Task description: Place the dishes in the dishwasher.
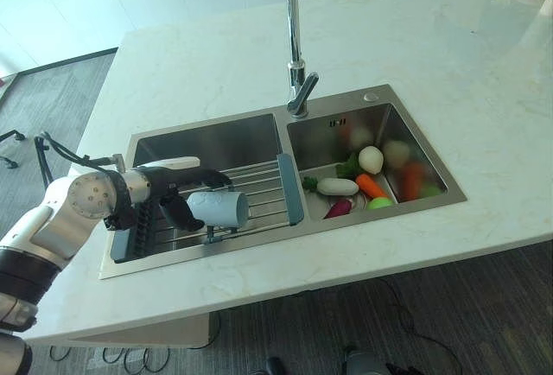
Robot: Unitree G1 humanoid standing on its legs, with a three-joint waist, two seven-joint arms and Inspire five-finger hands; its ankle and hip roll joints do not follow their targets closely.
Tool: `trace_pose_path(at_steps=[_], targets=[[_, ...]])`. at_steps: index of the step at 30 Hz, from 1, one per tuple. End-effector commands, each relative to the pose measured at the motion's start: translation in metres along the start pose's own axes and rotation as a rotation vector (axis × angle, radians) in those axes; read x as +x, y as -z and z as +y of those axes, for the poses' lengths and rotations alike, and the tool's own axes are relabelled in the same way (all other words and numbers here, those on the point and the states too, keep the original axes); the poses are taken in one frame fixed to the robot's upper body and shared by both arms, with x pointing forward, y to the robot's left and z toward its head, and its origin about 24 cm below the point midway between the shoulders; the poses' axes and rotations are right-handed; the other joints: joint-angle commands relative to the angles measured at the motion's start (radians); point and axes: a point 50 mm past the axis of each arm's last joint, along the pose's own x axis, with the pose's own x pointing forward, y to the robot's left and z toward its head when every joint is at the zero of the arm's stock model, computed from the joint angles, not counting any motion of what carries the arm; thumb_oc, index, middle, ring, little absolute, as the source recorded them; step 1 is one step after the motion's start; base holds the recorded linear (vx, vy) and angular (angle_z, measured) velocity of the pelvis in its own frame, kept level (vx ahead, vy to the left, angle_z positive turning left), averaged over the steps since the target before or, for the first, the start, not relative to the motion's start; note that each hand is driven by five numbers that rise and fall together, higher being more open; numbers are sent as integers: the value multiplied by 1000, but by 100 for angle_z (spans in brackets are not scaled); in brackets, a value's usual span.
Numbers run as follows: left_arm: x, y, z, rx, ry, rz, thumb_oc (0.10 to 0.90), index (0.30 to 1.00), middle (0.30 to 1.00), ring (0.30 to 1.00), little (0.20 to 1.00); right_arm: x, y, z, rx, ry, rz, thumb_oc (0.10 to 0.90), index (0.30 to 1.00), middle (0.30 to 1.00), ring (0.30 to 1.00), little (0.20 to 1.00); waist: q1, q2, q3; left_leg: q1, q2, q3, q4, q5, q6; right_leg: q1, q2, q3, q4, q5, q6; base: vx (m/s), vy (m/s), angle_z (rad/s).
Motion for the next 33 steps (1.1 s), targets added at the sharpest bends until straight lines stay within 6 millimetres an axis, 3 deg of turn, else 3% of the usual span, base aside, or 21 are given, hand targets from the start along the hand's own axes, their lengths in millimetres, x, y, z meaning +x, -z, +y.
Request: trace_pose_path(at_steps=[1, 18, 33], targets=[[-28, -1, 50, 69, -269, 0, 800, 900, 900, 900, 900, -8, -1, -19, 24, 22, -39, 800, 900, 900, 900, 900, -27, 10, -47, -10, 2, -74, 115, -166, 12, 27, -42, -32, -57, 46, 142, 0, 0, 0], [-8, 0, 20, 8, -179, 4, 800, 900, 900, 900, 900, -10, 2, -21, 7, 24, -45, 800, 900, 900, 900, 900, -45, 3, -31, -10, 15, -57, 115, -166, 9, 16, -44, -32, -57, 47, 143, 6, 0, 0], [0, 12, 1, 47, -102, 84, 800, 900, 900, 900, 900, -11, 0, -22, -16, 21, -51, 800, 900, 900, 900, 900, -56, 5, -19, -13, 22, -48, 115, -163, 6, 8, -43, -29, -57, 47, 141, 0, 0, 0]])
